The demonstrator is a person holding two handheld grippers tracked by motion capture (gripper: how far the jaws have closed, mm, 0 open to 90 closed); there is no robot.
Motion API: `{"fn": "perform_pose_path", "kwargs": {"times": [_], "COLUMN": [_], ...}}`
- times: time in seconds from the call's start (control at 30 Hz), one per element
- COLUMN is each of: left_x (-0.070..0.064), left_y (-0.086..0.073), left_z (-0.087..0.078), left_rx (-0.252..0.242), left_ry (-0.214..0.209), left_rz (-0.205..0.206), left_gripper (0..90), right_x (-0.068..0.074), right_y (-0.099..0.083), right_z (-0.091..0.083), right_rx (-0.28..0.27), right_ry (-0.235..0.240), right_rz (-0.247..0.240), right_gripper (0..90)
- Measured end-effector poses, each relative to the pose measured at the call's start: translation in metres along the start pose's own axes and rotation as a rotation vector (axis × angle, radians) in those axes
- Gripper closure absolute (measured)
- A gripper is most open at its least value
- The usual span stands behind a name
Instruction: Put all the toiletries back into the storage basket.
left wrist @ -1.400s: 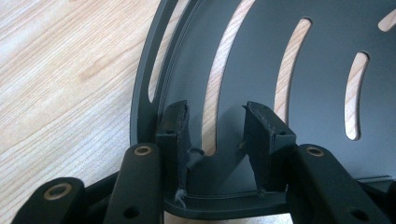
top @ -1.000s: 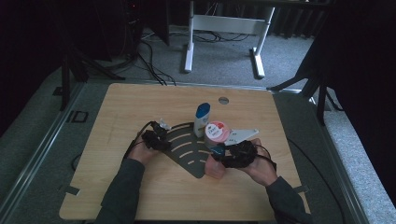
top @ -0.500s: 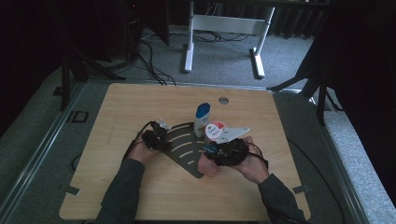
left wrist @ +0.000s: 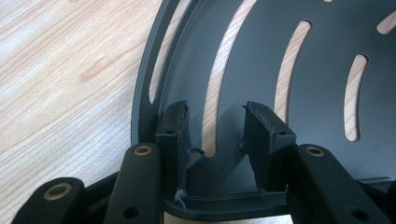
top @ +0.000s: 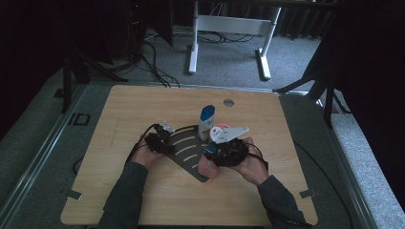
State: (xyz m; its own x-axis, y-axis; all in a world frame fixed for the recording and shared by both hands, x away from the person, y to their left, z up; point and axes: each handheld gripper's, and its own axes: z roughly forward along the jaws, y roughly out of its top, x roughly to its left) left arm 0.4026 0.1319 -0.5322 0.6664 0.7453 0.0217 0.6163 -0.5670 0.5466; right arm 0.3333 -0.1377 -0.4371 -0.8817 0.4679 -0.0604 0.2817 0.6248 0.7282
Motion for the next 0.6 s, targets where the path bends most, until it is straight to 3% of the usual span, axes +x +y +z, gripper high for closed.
{"fn": "perform_pose_path", "kwargs": {"times": [0.6], "left_x": [0.0006], "left_y": [0.0005], "left_z": [0.0001], "left_rx": [0.002], "left_ry": [-0.001], "left_rz": [0.001], "left_gripper": [60.5], "right_x": [-0.0069], "right_y": [0.0070], "right_z": [0.0092], "right_rx": [-0.001], "right_ry": [-0.026], "right_rz": [0.033], "right_gripper": [53.9]}}
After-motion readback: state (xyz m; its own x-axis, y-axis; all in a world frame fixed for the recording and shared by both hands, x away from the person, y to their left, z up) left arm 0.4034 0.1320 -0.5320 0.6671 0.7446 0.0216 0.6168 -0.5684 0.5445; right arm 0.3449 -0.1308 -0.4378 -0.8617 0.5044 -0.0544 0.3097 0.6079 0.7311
